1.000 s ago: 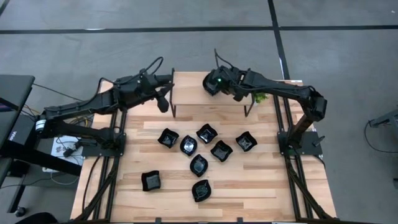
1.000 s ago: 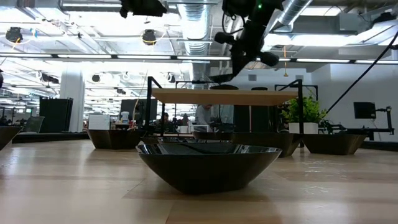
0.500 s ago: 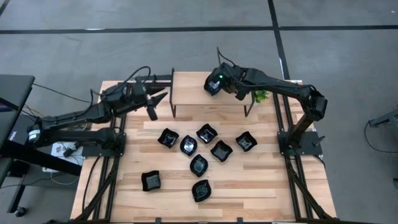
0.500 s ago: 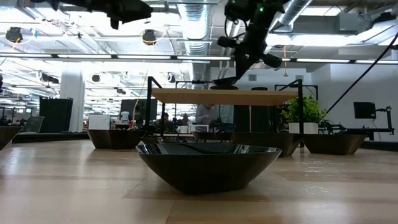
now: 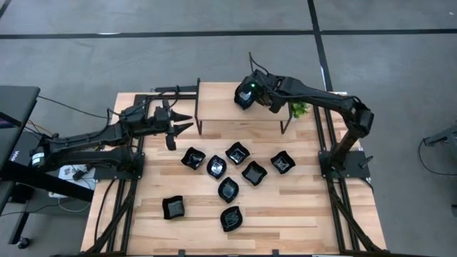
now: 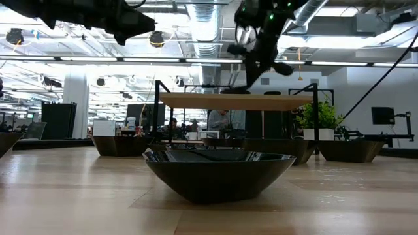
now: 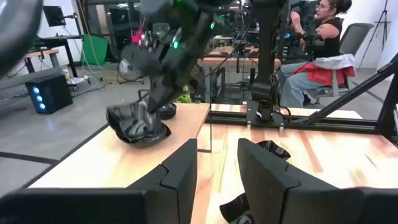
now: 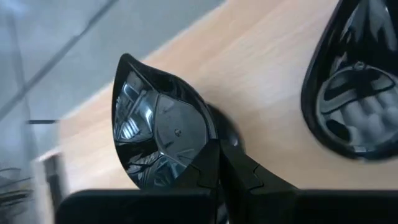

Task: Pick & Place Mini shaped plates
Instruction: Stack the black leaf shaped plate on top of the other black leaf shaped plate on the shelf

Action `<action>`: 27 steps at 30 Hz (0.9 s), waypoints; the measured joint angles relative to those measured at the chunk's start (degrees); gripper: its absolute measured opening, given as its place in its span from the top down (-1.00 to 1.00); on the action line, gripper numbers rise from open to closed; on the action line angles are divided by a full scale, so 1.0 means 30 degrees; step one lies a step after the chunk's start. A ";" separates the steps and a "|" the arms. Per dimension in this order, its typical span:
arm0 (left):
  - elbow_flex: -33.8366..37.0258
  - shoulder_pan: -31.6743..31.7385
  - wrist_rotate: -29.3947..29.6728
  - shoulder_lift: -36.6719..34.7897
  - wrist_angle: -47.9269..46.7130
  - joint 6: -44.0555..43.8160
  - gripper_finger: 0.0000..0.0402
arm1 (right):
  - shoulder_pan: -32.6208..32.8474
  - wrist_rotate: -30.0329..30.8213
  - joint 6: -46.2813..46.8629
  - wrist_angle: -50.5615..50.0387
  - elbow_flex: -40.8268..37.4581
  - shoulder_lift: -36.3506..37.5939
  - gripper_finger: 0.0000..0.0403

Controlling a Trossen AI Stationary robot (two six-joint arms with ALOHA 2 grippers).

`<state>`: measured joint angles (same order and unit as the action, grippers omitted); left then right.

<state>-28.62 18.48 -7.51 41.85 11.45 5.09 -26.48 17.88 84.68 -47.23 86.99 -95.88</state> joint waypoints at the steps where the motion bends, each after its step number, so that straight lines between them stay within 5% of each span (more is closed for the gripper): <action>1: 0.0044 -0.0016 0.0000 -0.0079 0.0005 -0.0031 0.41 | 0.0000 -0.0027 -0.0007 -0.0196 -0.0046 -0.0167 1.00; 18: 0.0093 -0.0015 0.0029 -0.0338 0.0063 -0.0354 0.41 | -0.0197 -0.0508 -0.0339 0.0084 -0.0024 -0.0624 0.99; 27: 0.0093 -0.0015 0.0036 -0.0338 0.0066 -0.0354 0.41 | -0.0228 -0.0515 -0.0587 0.0336 -0.0024 -0.0624 0.77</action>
<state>-28.34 18.44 -7.40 40.84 11.65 4.03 -27.16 16.34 82.92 -46.22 86.91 -97.76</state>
